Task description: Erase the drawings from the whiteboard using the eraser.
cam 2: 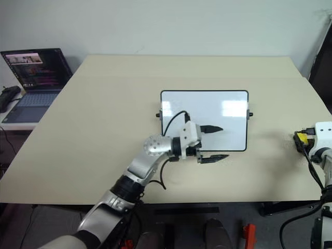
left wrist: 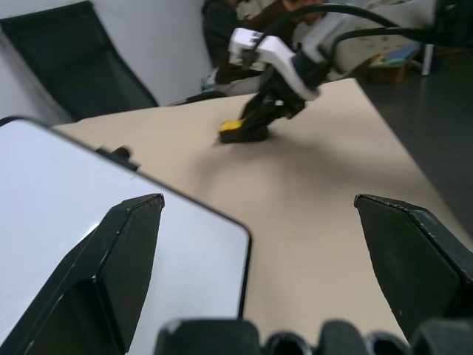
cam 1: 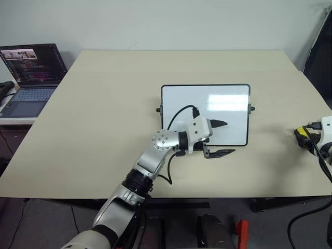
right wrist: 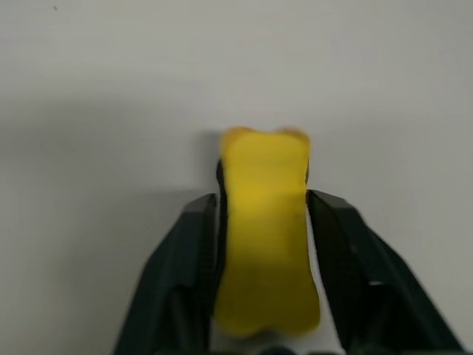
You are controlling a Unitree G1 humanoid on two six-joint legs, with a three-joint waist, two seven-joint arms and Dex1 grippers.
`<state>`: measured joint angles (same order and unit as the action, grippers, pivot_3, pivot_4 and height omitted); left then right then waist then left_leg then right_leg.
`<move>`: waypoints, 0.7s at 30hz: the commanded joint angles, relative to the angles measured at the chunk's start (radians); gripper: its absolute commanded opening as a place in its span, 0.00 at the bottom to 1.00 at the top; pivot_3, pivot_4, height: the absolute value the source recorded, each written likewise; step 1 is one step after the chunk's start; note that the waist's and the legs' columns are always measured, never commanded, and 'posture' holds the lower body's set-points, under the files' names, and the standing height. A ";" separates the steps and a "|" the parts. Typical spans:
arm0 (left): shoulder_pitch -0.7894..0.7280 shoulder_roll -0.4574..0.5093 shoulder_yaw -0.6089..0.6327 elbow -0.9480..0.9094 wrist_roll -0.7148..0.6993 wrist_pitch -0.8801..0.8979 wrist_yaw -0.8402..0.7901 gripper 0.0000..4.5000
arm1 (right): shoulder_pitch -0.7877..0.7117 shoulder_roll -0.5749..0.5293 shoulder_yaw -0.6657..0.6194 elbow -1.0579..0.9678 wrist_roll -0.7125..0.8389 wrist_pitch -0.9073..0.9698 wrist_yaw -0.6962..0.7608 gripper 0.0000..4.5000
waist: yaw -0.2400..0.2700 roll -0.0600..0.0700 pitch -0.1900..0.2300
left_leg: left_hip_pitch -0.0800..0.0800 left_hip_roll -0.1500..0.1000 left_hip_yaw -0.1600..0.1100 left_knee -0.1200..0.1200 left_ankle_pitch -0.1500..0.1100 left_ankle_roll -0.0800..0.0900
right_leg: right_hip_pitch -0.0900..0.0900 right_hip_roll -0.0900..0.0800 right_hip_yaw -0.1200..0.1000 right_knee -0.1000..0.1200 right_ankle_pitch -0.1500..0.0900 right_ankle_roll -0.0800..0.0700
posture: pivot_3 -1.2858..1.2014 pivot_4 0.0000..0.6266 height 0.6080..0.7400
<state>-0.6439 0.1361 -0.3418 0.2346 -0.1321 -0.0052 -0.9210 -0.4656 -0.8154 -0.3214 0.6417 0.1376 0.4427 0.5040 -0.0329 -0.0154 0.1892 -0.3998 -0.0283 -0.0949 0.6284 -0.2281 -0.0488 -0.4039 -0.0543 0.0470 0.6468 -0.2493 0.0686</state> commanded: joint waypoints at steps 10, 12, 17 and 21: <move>-0.003 0.079 0.292 -0.102 -0.115 0.110 0.193 1.00 | 0.067 0.081 -0.109 -0.456 0.115 0.008 -0.066 1.00 | -0.009 0.000 0.000 | 0.001 0.002 -0.001 0.000 0.000 0.000 | -0.001 0.001 0.000 0.002 0.000 0.000 | 0.52 0.24 1.00; 0.012 0.133 0.377 -0.063 -0.116 0.128 0.251 1.00 | 0.104 0.149 -0.071 -0.502 0.098 -0.057 -0.084 1.00 | -0.012 -0.002 -0.001 | 0.001 0.003 -0.001 0.001 0.000 0.000 | 0.000 0.001 -0.001 0.002 0.000 0.000 | 0.52 0.24 1.00; 0.030 0.222 0.494 0.042 -0.091 0.070 0.363 1.00 | 0.137 0.269 -0.046 -0.435 0.075 -0.204 -0.132 1.00 | -0.004 -0.001 -0.001 | 0.001 0.002 -0.001 0.001 0.000 0.000 | 0.000 0.001 -0.001 0.003 0.001 -0.001 | 0.52 0.24 1.00; 0.032 0.222 0.534 0.103 -0.057 0.030 0.469 1.00 | 0.148 0.349 -0.055 -0.368 0.106 -0.355 -0.119 1.00 | 0.010 -0.002 -0.001 | 0.000 0.001 -0.002 0.002 0.000 0.000 | 0.000 0.000 -0.002 0.001 0.003 0.001 | 0.52 0.24 1.00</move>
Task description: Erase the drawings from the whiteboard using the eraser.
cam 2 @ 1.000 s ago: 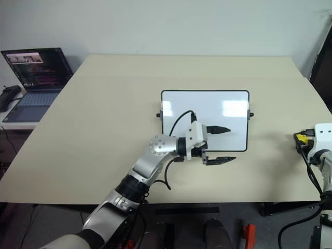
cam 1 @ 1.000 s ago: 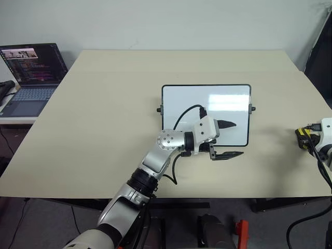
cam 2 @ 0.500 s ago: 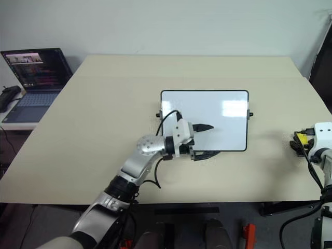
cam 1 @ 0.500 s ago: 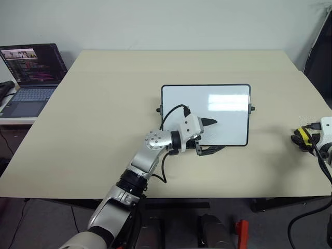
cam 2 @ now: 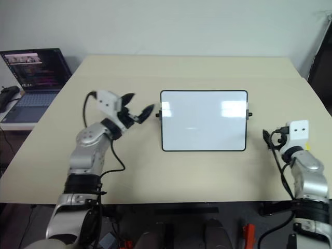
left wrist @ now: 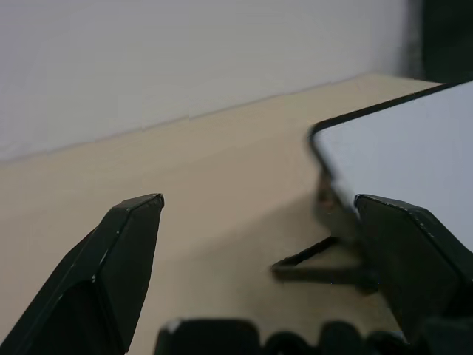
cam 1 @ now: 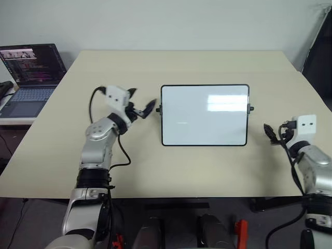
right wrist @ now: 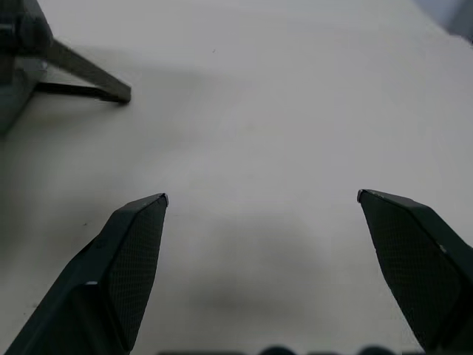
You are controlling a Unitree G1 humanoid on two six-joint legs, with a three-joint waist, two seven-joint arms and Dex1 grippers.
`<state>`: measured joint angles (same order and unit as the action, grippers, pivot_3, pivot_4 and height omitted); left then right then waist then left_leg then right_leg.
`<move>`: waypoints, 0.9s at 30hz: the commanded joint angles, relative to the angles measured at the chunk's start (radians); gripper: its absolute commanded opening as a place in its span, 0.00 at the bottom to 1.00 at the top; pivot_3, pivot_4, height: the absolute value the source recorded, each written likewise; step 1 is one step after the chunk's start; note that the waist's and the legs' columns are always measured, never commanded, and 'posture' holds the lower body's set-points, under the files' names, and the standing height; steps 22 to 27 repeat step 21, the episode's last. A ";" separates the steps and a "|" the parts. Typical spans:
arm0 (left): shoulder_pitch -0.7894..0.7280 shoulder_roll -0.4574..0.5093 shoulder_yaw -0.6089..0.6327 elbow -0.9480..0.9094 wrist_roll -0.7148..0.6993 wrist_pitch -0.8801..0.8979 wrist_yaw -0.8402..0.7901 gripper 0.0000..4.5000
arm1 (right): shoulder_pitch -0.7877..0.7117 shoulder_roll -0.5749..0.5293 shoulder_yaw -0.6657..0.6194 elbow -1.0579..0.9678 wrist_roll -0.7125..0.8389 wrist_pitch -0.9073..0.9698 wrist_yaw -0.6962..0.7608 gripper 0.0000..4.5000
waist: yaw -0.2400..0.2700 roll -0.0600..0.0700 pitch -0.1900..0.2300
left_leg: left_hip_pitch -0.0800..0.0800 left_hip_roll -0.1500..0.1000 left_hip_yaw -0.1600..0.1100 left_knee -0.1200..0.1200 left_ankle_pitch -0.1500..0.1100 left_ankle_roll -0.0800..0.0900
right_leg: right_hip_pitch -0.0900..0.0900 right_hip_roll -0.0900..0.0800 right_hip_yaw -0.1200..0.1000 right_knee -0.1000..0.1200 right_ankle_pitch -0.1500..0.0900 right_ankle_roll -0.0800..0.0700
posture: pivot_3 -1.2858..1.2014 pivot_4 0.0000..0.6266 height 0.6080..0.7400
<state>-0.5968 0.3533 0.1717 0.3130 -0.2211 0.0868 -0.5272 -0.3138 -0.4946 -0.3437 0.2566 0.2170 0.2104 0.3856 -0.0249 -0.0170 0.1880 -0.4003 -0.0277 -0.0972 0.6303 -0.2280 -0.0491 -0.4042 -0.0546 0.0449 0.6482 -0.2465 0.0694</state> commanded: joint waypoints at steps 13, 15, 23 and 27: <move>0.001 -0.088 -0.082 0.325 0.221 -0.285 0.299 1.00 | -0.009 0.170 0.028 0.111 0.013 -0.284 -0.038 1.00 | -0.006 0.000 0.000 | 0.001 0.000 0.000 0.000 0.000 0.000 | 0.000 0.000 0.000 0.001 0.001 -0.001 | 0.52 0.24 1.00; -0.006 -0.092 -0.072 0.309 0.210 -0.272 0.320 1.00 | -0.023 0.170 0.023 0.116 0.022 -0.285 -0.045 1.00 | -0.008 0.000 0.000 | 0.001 0.001 0.001 0.000 0.000 0.000 | 0.000 0.001 0.000 0.002 0.001 -0.001 | 0.52 0.24 1.00; 0.044 -0.101 -0.082 0.262 0.214 -0.255 0.347 1.00 | -0.039 0.167 0.020 0.163 0.026 -0.304 -0.046 1.00 | -0.009 0.000 0.000 | 0.002 0.001 0.001 0.000 0.000 0.000 | 0.000 0.001 0.000 0.003 0.001 -0.002 | 0.52 0.24 1.00; 0.044 -0.101 -0.082 0.262 0.214 -0.255 0.347 1.00 | -0.039 0.167 0.020 0.163 0.026 -0.304 -0.046 1.00 | -0.009 0.000 0.000 | 0.002 0.001 0.001 0.000 0.000 0.000 | 0.000 0.001 0.000 0.003 0.001 -0.002 | 0.52 0.24 1.00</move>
